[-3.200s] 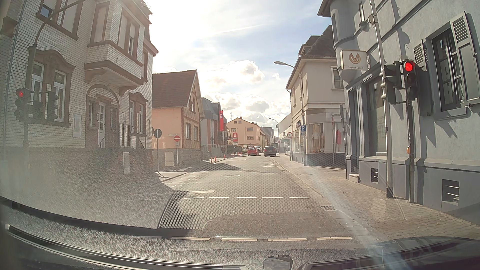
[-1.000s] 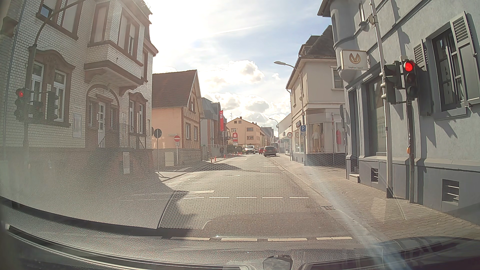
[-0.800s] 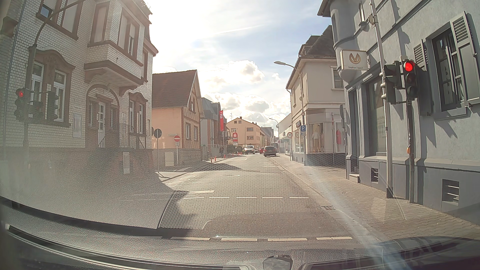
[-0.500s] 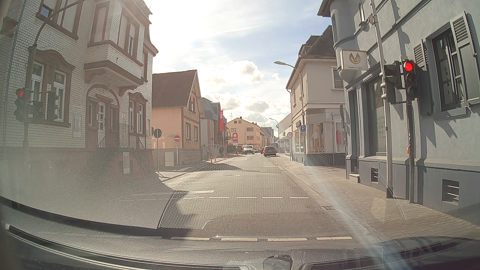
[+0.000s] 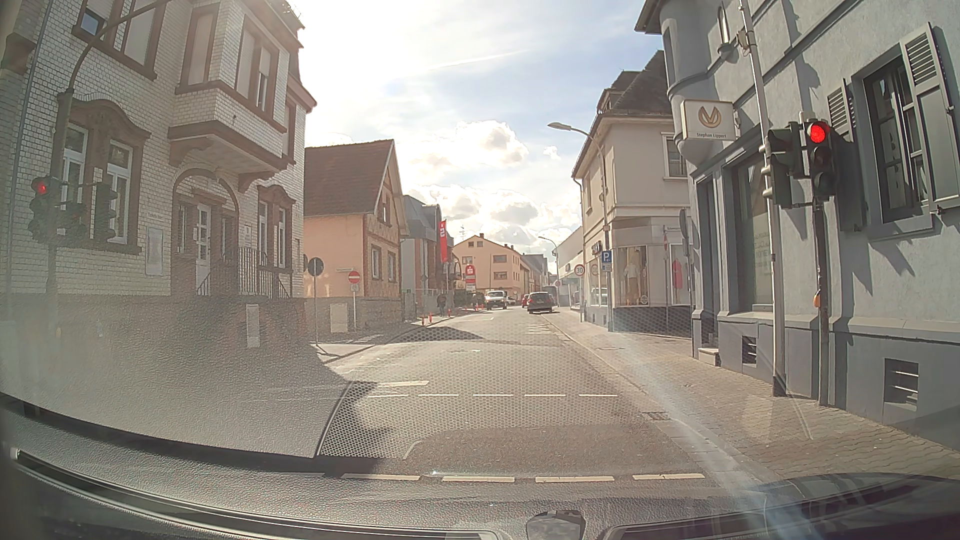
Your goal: Follow the waypoints while adhering to traffic rules and regulations
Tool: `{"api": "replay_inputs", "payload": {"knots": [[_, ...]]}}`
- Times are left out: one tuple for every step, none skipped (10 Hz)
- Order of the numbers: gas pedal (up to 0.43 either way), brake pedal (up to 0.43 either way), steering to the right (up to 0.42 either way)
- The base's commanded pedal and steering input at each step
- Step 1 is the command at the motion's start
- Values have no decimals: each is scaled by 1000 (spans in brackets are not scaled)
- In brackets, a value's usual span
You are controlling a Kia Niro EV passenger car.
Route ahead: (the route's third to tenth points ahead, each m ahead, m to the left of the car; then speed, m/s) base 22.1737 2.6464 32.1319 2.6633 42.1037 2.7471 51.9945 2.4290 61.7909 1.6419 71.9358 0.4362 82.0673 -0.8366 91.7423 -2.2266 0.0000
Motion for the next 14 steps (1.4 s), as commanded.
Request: {"api": "replay_inputs", "payload": {"knots": [[0, 335, 3], [0, 329, 3], [0, 335, 3], [0, 329, 3], [0, 329, 3], [0, 329, 3], [0, 329, 3], [0, 335, 3], [0, 329, 3], [0, 335, 3], [0, 335, 3], [0, 335, 3], [0, 329, 3], [0, 329, 3]]}}
